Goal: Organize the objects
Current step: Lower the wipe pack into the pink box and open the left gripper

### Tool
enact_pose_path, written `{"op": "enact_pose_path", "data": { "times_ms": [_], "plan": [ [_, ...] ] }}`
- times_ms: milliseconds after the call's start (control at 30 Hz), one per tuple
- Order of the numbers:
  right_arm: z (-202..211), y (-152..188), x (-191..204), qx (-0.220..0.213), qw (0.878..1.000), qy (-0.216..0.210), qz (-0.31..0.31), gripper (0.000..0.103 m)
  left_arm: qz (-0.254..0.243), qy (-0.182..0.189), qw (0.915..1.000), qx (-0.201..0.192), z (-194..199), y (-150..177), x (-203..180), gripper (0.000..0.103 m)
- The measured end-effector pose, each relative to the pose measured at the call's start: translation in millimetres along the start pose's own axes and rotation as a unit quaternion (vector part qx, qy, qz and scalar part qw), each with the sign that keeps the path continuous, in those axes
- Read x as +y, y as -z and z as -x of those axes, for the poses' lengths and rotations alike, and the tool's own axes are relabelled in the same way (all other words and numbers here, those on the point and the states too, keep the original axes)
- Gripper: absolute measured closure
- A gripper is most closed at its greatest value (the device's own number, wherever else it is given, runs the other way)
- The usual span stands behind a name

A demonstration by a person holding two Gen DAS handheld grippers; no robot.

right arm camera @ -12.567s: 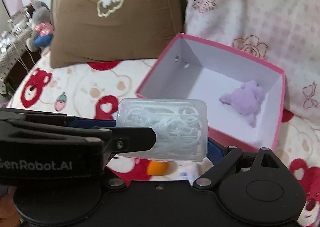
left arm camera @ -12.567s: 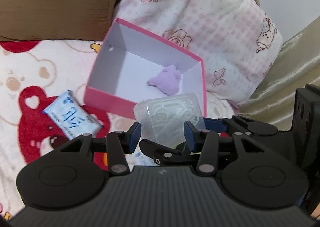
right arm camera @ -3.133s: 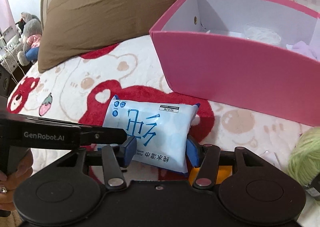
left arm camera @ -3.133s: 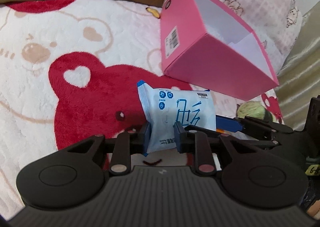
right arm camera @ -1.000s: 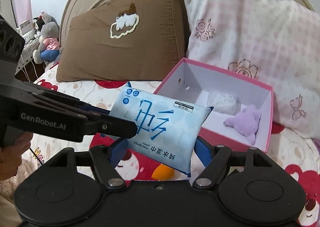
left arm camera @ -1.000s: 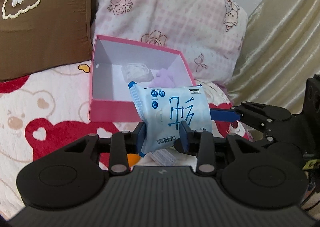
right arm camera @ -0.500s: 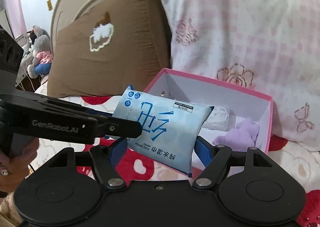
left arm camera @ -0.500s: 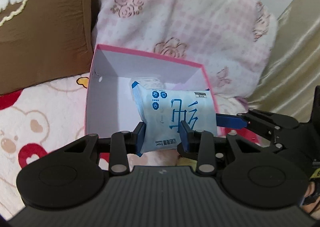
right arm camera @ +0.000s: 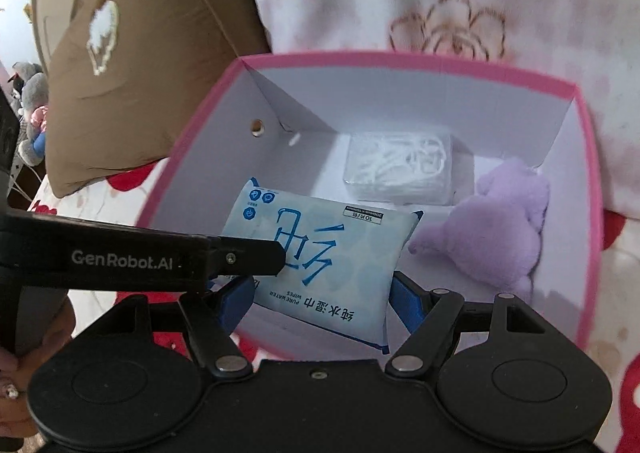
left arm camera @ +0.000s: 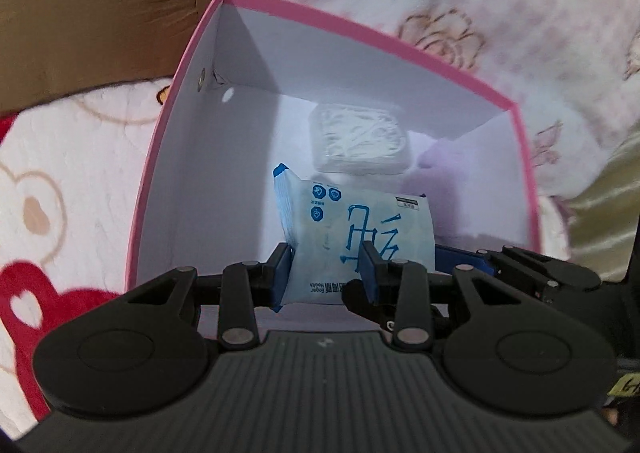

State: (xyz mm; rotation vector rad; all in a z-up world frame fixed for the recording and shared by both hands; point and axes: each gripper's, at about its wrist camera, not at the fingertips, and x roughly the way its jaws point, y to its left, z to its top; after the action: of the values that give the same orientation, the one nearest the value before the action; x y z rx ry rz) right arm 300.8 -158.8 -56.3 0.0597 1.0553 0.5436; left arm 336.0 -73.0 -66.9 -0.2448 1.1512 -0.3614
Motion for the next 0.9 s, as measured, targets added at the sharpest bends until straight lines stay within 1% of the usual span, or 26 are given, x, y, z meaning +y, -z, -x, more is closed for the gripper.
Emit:
{"op": "enact_pose_path", "data": {
  "times_ms": [100,200,267,400,467,533,600,667,733,800,900],
  "plan": [
    [-17,-4,-12,0.014,1.0,-0.012,-0.02,0.025,0.0,-0.008,1.0,0.003,-13,-2,3,0.069],
    [-27,-8,-18,0.025,0.999,-0.01,-0.023,0.025,0.017,-0.005,0.9998,0.009,-23,-5,9,0.069],
    [-32,-10,-18,0.031,0.999,-0.006,-0.02,0.025,0.021,-0.009,0.9997,0.009,-29,-8,9,0.069],
    [-48,-19,-8,0.054,0.998,0.031,0.005,0.025,0.035,-0.021,0.999,0.016,-41,-12,14,0.069],
    [-55,-23,-6,0.063,0.997,0.041,0.018,0.025,0.036,-0.024,0.9989,0.019,-46,-13,14,0.069],
    [-58,-25,-4,0.073,0.995,0.063,0.011,0.027,0.034,-0.028,0.999,0.013,-48,-14,11,0.069],
    [-54,-24,0,0.066,0.994,0.089,0.01,0.027,0.02,-0.038,0.999,0.005,-46,-16,4,0.069],
    [-47,-22,4,0.051,0.993,0.103,0.026,0.026,0.01,-0.05,0.9987,-0.006,-42,-17,0,0.069],
    [-35,-18,7,0.03,0.992,0.117,0.04,0.026,0.0,-0.05,0.9985,-0.02,-32,-16,-4,0.069],
    [-21,-14,4,0.01,0.993,0.113,0.041,0.026,-0.011,-0.05,0.9981,-0.035,-18,-15,-8,0.069],
    [7,-2,-1,-0.016,0.995,0.093,0.039,0.026,-0.039,-0.056,0.9964,-0.051,6,-12,-14,0.069]
  ]
}}
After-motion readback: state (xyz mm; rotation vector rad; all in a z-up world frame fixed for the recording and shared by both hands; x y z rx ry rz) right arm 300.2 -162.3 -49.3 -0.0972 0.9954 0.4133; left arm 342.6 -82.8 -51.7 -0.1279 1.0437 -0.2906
